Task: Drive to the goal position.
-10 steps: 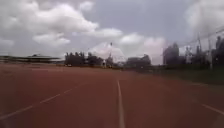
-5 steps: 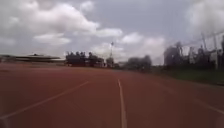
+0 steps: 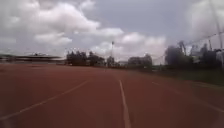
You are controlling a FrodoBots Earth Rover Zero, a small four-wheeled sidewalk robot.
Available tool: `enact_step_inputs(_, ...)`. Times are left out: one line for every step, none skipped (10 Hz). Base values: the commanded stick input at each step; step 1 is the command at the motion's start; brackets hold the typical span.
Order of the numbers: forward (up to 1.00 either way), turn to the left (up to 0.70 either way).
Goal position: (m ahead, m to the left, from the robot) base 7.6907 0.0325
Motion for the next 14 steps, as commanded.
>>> enact_step_inputs(0.70,0.00)
enact_step_inputs(0.70,0.00)
enact_step_inputs(0.70,0.00)
enact_step_inputs(0.70,0.00)
enact_step_inputs(0.70,0.00)
enact_step_inputs(0.70,0.00)
enact_step_inputs(0.70,0.00)
enact_step_inputs(0.70,0.00)
enact_step_inputs(0.70,0.00)
enact_step_inputs(0.70,0.00)
enact_step_inputs(0.70,0.00)
enact_step_inputs(0.70,0.00)
enact_step_inputs(0.70,0.00)
enact_step_inputs(0.70,0.00)
